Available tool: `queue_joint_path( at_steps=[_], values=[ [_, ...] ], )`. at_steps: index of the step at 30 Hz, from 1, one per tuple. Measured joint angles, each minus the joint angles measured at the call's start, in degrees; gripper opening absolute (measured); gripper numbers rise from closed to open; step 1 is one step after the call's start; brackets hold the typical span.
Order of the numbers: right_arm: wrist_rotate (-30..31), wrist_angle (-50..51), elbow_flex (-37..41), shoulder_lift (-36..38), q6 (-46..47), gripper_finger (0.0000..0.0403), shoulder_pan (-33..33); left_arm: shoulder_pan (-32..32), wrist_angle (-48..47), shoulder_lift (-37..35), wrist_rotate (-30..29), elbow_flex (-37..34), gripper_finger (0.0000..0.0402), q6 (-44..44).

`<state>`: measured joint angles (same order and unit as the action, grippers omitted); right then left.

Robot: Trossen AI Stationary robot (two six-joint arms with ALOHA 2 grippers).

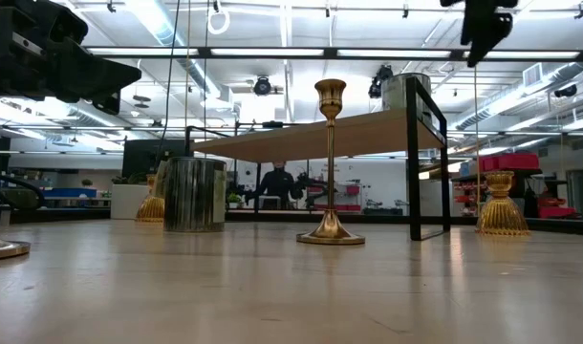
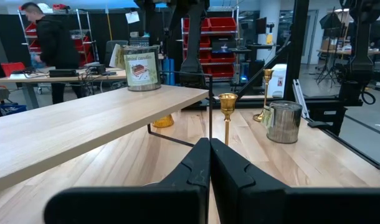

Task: Pick & Place candle stick holders
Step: Put the top right yellow candle holder on the shelf

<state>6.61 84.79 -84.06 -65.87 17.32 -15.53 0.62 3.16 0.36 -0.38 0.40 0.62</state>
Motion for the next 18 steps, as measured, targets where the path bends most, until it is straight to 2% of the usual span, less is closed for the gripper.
queue_joint_path(
  at_steps=[11,18],
  values=[
    [-0.08,-0.59,16.24,5.7,1.68,0.0398,0.0,0.02,0.0,0.0,-0.01,-0.01,0.0012,0.0],
    [-0.13,-5.16,24.3,8.12,-1.32,0.0398,0.0,0.01,0.0,0.0,0.0,-0.02,0.0012,0.0]
  ],
)
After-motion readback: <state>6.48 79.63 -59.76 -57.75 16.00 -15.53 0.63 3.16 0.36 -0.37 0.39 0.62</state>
